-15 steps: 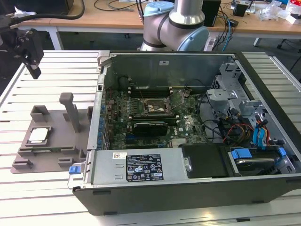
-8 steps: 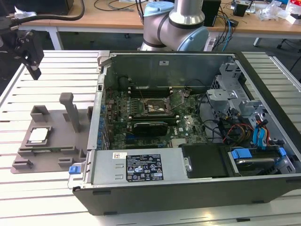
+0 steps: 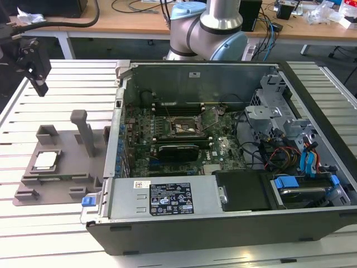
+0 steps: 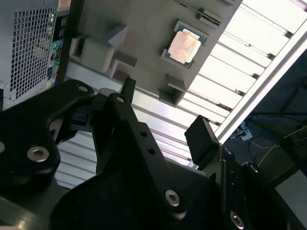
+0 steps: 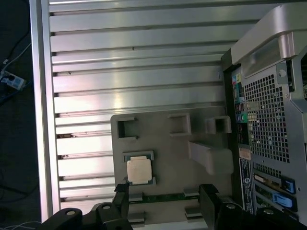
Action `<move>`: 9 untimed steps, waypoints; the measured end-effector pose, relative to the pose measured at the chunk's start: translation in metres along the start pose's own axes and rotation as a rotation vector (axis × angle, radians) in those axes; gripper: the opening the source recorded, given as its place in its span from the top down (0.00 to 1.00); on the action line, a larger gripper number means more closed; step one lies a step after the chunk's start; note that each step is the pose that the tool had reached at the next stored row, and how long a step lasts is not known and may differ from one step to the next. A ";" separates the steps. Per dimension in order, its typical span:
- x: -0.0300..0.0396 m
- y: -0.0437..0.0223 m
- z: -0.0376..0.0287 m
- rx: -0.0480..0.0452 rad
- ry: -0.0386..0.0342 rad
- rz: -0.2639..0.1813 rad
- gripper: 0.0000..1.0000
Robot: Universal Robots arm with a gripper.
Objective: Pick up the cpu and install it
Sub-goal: 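Pick up the cpu and move it towards the insertion slot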
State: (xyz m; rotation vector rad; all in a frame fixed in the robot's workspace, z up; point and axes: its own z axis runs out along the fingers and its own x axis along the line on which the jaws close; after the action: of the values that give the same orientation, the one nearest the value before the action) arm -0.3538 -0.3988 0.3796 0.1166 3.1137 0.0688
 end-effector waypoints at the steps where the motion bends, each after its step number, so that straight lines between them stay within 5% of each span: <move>1: 0.0003 0.0000 0.0003 -0.0001 0.0000 0.000 0.31; 9: 0.0023 -0.0003 0.0018 0.0001 0.0001 0.000 0.31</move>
State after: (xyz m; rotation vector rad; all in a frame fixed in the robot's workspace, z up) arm -0.3561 -0.3989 0.3777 0.1166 3.1139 0.0686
